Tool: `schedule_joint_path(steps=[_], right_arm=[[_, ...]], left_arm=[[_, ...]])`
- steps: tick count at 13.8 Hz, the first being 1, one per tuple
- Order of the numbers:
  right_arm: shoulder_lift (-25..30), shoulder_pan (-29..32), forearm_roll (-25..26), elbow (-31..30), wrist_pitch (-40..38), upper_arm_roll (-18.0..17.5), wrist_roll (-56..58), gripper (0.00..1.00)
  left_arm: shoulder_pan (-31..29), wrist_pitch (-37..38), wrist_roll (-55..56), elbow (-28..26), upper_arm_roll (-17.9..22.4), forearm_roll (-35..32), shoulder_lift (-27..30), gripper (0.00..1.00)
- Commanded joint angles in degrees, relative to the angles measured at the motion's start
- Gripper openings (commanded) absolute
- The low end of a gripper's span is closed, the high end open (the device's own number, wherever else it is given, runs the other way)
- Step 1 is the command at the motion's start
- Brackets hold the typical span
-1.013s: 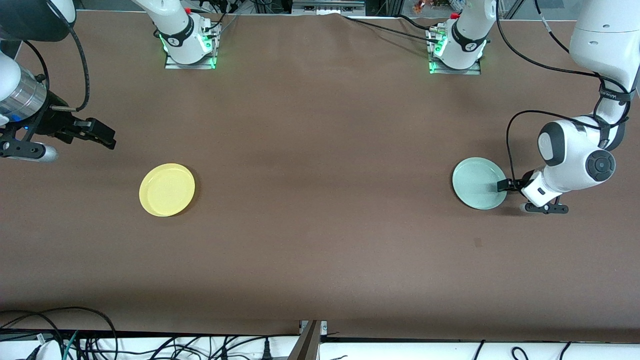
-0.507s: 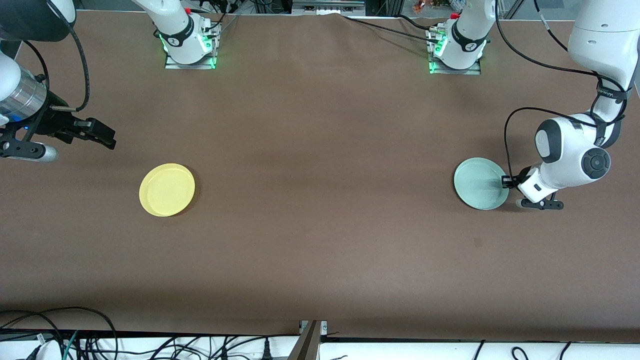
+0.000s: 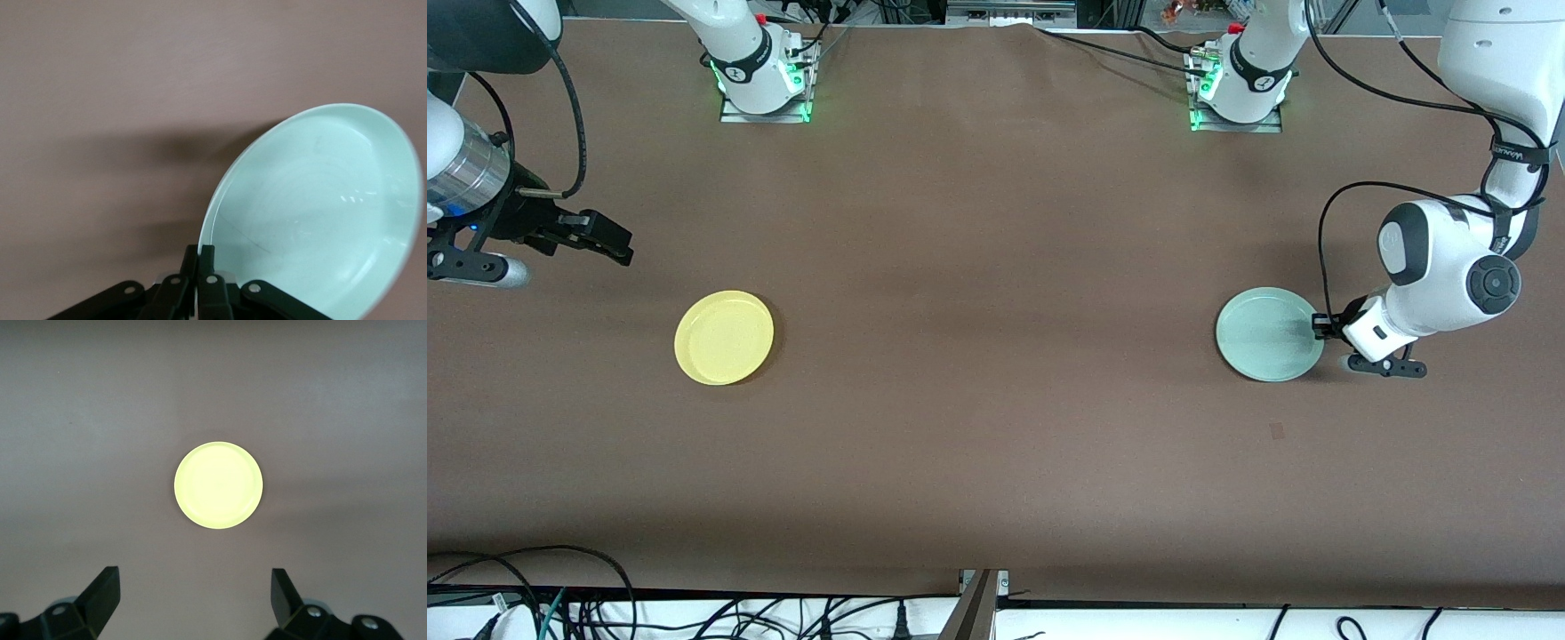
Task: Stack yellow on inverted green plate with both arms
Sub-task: 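Reach the left gripper down to the green plate rim and grasp it, then lift the green plate up on its edge with the left gripper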
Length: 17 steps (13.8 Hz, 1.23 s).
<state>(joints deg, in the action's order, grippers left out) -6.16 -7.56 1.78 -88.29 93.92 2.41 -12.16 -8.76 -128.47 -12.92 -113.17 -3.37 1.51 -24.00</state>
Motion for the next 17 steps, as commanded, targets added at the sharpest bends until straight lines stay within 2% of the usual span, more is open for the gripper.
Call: schedule_joint_path(steps=[1,4,7,9,11,14,17], right_arm=[[0.09,-0.62,0.77,0.57,-0.14,0.40,-1.02,1.00],[0.01,-0.62,0.77,0.57,-0.14,0.40,-1.02,1.00],[0.09,-0.62,0.86,0.57,-0.14,0.40,-1.02,1.00],[0.09,-0.62,0.86,0.57,-0.14,0.40,-1.02,1.00],[0.01,-0.62,0.86,0.57,-0.14,0.40,-1.02,1.00],[0.01,-0.62,0.86,0.57,-0.14,0.40,-1.02,1.00],[0.01,-0.62,0.86,0.57,-0.14,0.40,-1.02,1.00]], left_arm=[[5.57,11.89,6.03,9.60,-0.05,-5.17,0.80,0.00],[16.71,21.66,20.86,16.22,-0.05,-17.73,0.80,0.00],[30.85,29.83,38.87,17.64,-0.05,-31.53,0.01,0.00],[40.52,36.42,49.17,19.12,0.12,-40.05,-3.57,0.00],[47.92,46.94,54.82,25.25,0.30,-46.66,-10.50,0.00],[54.97,59.10,55.90,35.19,0.82,-52.38,-20.18,0.00],[57.09,63.51,55.37,36.36,0.91,-57.66,-23.02,0.00]])
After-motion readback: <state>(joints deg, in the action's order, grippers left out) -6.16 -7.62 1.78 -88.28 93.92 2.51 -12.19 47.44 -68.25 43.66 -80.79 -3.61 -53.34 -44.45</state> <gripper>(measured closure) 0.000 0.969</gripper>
